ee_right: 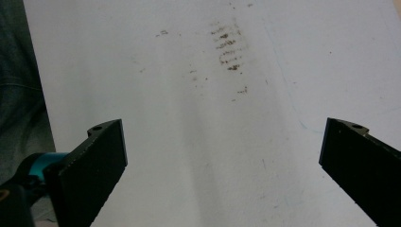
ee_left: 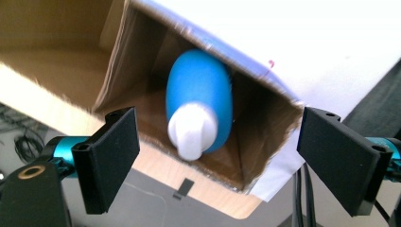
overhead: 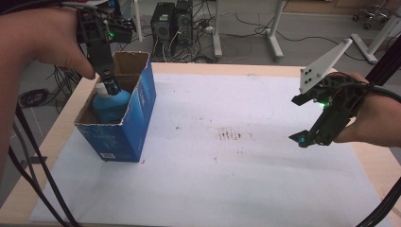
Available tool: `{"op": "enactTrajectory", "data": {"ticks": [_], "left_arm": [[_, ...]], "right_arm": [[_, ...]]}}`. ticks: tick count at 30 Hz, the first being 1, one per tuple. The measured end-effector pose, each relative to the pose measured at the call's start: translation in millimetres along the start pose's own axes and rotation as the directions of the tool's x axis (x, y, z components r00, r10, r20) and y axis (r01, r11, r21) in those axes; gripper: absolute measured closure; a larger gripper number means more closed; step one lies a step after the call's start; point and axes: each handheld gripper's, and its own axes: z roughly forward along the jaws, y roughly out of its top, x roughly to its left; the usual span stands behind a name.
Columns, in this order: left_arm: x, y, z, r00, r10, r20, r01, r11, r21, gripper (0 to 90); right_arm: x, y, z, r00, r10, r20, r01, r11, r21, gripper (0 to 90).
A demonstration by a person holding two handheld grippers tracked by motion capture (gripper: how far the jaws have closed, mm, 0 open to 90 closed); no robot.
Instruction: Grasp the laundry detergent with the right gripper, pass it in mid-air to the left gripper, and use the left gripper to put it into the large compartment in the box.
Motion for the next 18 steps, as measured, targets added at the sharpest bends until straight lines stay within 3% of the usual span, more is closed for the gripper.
{"op": "enactTrajectory", "data": {"ticks": [4, 9, 15, 16, 17, 18], "left_arm": [[-10.3, 14.1, -3.9, 0.9982, 0.06, 0.002, -0.06, 0.9978, -0.027, 12.0], [-27.0, 36.2, 1.4, 0.9884, 0.151, 0.011, -0.151, 0.9881, -0.03, 10.8], [-45.0, 61.8, 14.2, 0.9651, 0.259, 0.038, -0.256, 0.964, -0.073, 7.9], [-45.0, 61.8, 14.2, 0.9651, 0.259, 0.038, -0.256, 0.964, -0.073, 7.9], [-50.1, 69.2, 20.6, 0.9583, 0.282, 0.044, -0.279, 0.9576, -0.074, 7.7], [-52.1, 71.4, 23.2, 0.9566, 0.288, 0.043, -0.285, 0.9557, -0.074, 6.6]], "right_arm": [[-5.3, -1.1, -3.8, 1.0, 0.009, 0.0, -0.009, 1.0, 0.015, 0.7], [-13.3, -2.1, -6.1, 0.9999, 0.011, 0.004, -0.012, 0.999, 0.051, 0.7], [-22.0, -2.0, -5.5, 0.9999, -0.012, -0.007, 0.012, 0.995, 0.103, 0.7], [-22.0, -2.0, -5.5, 0.9999, -0.012, -0.007, 0.012, 0.995, 0.103, 0.7], [-23.4, -0.7, -4.3, 0.9994, -0.029, -0.018, 0.031, 0.992, 0.119, 0.7], [-23.9, -0.2, -3.5, 0.9992, -0.034, -0.019, 0.036, 0.991, 0.129, 0.7]]}}
